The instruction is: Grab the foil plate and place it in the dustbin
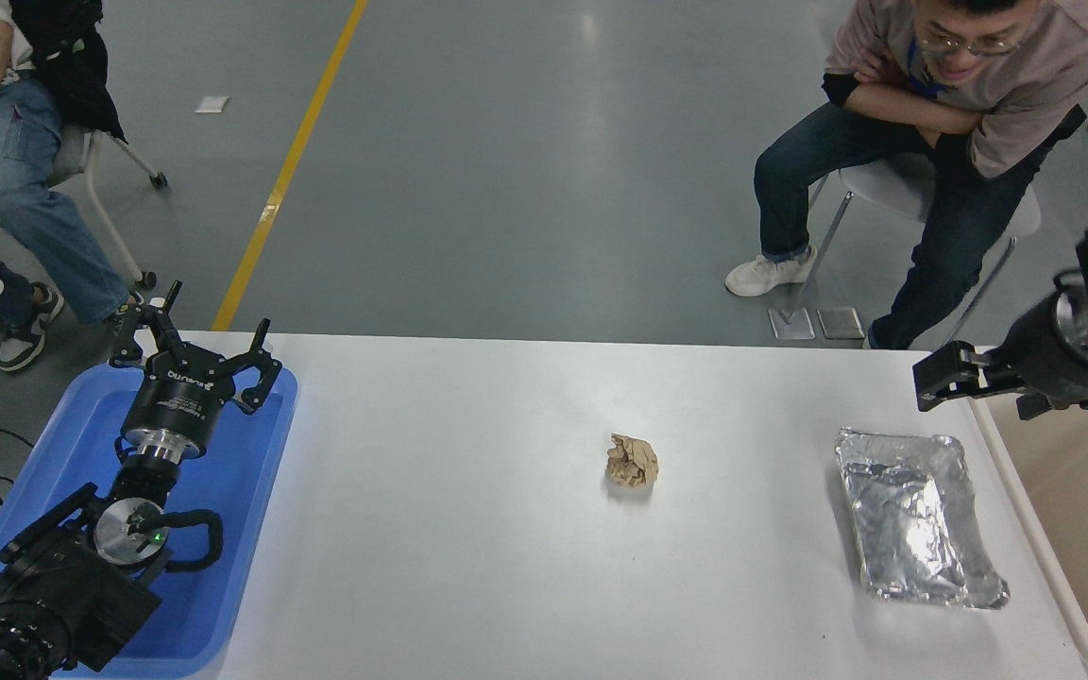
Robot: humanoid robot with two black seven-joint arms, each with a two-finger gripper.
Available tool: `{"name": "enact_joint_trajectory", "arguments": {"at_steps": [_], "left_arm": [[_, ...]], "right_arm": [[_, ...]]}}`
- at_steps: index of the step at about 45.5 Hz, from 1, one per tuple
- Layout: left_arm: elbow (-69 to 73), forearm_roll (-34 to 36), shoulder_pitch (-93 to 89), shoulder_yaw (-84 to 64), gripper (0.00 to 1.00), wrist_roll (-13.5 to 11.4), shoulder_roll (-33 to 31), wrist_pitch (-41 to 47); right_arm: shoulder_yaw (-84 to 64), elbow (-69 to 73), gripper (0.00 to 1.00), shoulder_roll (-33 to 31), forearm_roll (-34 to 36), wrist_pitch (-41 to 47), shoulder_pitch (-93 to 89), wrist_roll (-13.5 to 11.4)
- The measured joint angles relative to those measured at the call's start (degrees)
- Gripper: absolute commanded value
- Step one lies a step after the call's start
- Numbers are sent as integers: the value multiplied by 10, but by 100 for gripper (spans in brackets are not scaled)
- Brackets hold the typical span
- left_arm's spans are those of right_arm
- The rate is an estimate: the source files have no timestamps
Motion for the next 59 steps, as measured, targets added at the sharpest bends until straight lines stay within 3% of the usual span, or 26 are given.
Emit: {"name": "enact_joint_trajectory", "arguments": {"at_steps": [24, 59], "left_arm": [[0, 0, 0, 0, 100, 0, 0, 0], [0, 0, 0, 0, 100, 0, 0, 0]], "right_arm": [[70, -83, 100, 0, -23, -109, -185, 2], [193, -165, 99, 3, -24, -159, -347, 3]]}}
